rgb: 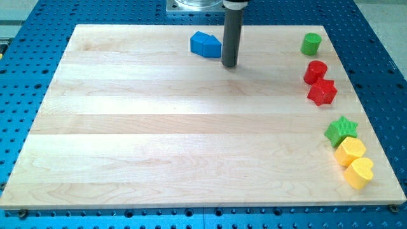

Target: Slide the green circle to the left side of the red star

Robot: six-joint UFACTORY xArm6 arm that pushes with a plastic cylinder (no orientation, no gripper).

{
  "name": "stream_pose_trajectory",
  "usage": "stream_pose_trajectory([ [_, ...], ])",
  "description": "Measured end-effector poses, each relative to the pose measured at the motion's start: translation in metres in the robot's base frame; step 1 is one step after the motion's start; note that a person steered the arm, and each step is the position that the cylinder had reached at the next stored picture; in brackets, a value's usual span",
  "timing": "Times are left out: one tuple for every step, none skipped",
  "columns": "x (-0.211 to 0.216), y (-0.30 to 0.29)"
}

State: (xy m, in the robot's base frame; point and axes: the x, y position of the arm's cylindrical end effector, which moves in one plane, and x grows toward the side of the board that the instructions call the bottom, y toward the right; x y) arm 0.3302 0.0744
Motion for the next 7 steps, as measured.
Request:
stream_pose_trajectory([
  [-0.030,0.032],
  [-0.087,0.047],
  [-0.100,0.150],
  [-0.097,0.230],
  [-0.082,0.248],
  [-0.058,0.182],
  [-0.052,0.116],
])
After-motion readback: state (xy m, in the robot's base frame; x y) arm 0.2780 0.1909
